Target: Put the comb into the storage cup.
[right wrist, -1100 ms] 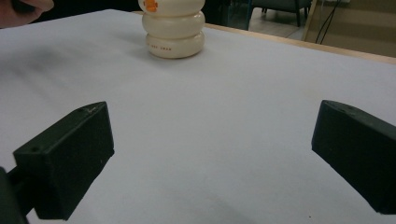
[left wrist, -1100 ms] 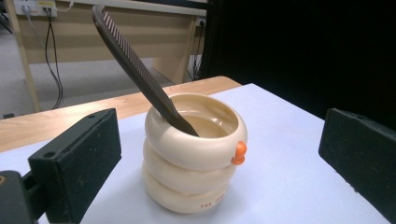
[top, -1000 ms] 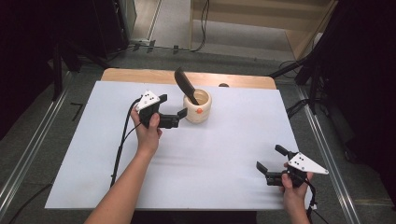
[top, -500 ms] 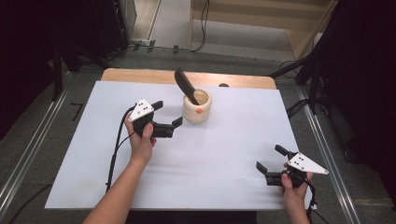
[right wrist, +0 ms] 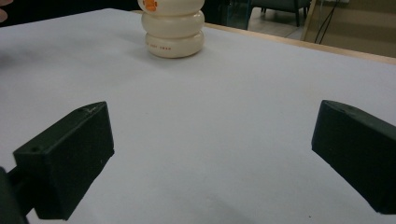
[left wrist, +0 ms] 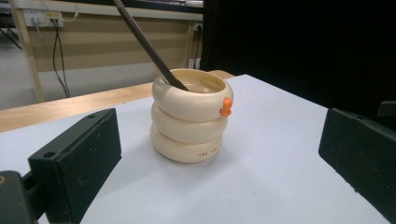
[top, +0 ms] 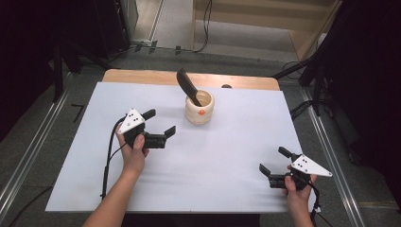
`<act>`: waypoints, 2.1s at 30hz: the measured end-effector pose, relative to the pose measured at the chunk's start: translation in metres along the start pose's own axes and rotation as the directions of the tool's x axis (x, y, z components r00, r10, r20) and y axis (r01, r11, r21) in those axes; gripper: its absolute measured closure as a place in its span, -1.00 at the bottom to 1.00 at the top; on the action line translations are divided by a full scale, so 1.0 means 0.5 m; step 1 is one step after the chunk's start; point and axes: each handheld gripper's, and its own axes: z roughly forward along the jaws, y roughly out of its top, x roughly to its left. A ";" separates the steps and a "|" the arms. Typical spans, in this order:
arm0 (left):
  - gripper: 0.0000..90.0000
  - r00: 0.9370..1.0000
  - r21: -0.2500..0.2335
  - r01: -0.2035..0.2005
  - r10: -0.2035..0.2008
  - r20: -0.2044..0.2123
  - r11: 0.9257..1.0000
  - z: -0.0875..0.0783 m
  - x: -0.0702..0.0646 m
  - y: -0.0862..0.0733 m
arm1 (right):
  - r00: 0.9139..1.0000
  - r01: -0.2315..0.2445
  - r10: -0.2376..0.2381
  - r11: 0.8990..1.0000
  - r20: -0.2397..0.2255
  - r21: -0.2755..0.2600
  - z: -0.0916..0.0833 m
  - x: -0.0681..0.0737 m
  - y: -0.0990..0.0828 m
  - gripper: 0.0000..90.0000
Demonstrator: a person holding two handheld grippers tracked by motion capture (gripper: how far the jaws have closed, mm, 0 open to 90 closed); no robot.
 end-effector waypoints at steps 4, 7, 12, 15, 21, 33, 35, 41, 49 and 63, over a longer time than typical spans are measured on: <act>-1.00 1.000 0.001 -0.009 0.009 -0.009 1.000 -0.017 0.001 -0.006 | 1.000 -0.001 0.001 1.000 0.001 0.000 0.000 0.000 0.000 -1.00; -1.00 1.000 -0.001 -0.009 0.009 -0.015 1.000 -0.030 0.003 -0.012 | 1.000 0.000 0.000 1.000 0.002 0.001 0.000 0.000 0.000 -1.00; -1.00 1.000 0.002 -0.011 0.011 -0.026 1.000 -0.052 0.006 -0.024 | 1.000 -0.001 0.001 1.000 0.003 0.000 0.000 0.000 0.000 -1.00; -1.00 0.999 0.000 -0.005 0.005 -0.033 1.000 -0.066 0.008 -0.030 | 1.000 -0.001 0.001 1.000 0.004 0.001 0.000 0.000 0.000 -1.00; -1.00 0.999 0.002 -0.012 0.012 -0.048 1.000 -0.095 0.014 -0.041 | 1.000 -0.003 0.003 1.000 0.008 0.002 0.000 0.001 0.000 -1.00; -1.00 0.996 -0.001 -0.009 0.009 -0.084 1.000 -0.154 0.033 -0.065 | 1.000 -0.004 0.004 1.000 0.010 0.003 0.000 0.001 0.000 -1.00; -1.00 0.995 0.000 -0.011 0.011 -0.095 1.000 -0.165 0.035 -0.070 | 1.000 -0.002 0.002 1.000 0.009 0.003 0.000 0.001 0.000 -1.00; -1.00 0.993 0.003 -0.004 0.005 -0.115 1.000 -0.192 0.044 -0.084 | 1.000 0.000 0.000 1.000 0.009 0.004 0.001 0.001 0.000 -1.00; -1.00 0.993 0.000 -0.003 0.003 -0.121 1.000 -0.214 0.045 -0.093 | 1.000 0.004 -0.004 1.000 0.011 0.002 0.000 0.001 0.000 -1.00; -1.00 0.989 0.020 -0.008 0.011 -0.147 1.000 -0.253 0.051 -0.114 | 1.000 0.004 -0.004 1.000 0.011 0.003 0.000 0.001 0.000 -1.00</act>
